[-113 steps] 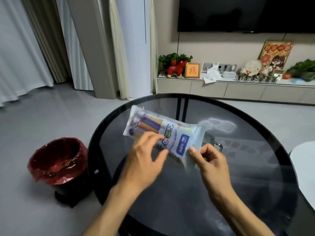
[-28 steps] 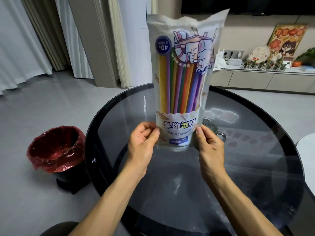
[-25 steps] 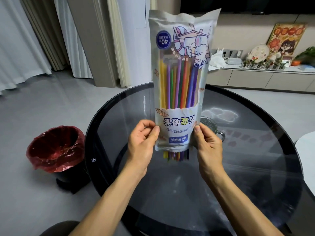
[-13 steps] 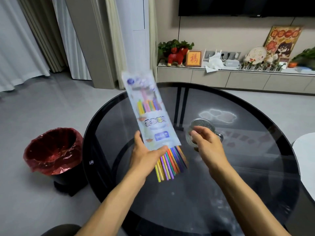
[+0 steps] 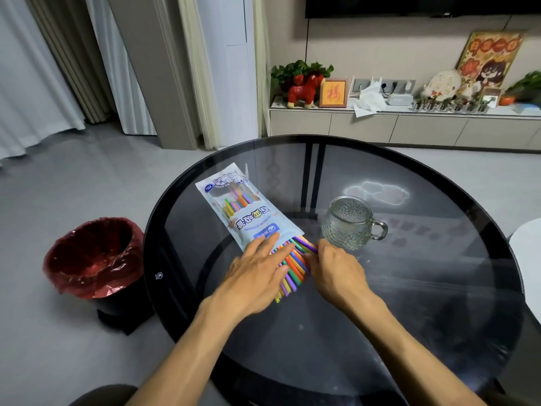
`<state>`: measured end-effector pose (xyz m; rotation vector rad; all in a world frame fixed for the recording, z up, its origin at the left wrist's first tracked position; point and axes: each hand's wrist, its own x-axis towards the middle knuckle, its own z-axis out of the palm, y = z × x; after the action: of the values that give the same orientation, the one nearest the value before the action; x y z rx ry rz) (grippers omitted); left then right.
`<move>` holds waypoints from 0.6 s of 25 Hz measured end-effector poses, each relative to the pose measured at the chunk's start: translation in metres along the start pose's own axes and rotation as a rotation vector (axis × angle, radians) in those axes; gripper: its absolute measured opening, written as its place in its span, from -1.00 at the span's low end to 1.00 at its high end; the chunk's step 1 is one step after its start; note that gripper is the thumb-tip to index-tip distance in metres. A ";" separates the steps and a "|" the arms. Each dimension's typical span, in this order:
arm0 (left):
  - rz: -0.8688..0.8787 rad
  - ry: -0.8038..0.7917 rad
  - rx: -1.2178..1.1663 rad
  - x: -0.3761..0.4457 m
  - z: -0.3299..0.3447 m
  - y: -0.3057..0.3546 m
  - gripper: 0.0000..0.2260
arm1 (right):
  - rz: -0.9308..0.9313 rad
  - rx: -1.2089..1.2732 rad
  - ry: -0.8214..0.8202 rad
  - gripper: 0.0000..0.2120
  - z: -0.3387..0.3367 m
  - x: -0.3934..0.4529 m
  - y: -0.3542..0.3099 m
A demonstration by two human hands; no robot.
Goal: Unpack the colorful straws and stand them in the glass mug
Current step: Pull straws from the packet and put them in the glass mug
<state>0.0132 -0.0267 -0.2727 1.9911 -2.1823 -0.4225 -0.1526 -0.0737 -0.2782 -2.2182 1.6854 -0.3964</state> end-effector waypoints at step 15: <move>-0.045 0.009 -0.005 0.009 0.001 0.007 -0.52 | -0.044 -0.286 -0.067 -0.74 -0.030 0.000 0.025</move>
<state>0.0057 -0.0352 -0.2721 2.0390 -2.1326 -0.4243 -0.1865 -0.0824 -0.2614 -2.4413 1.7524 -0.0931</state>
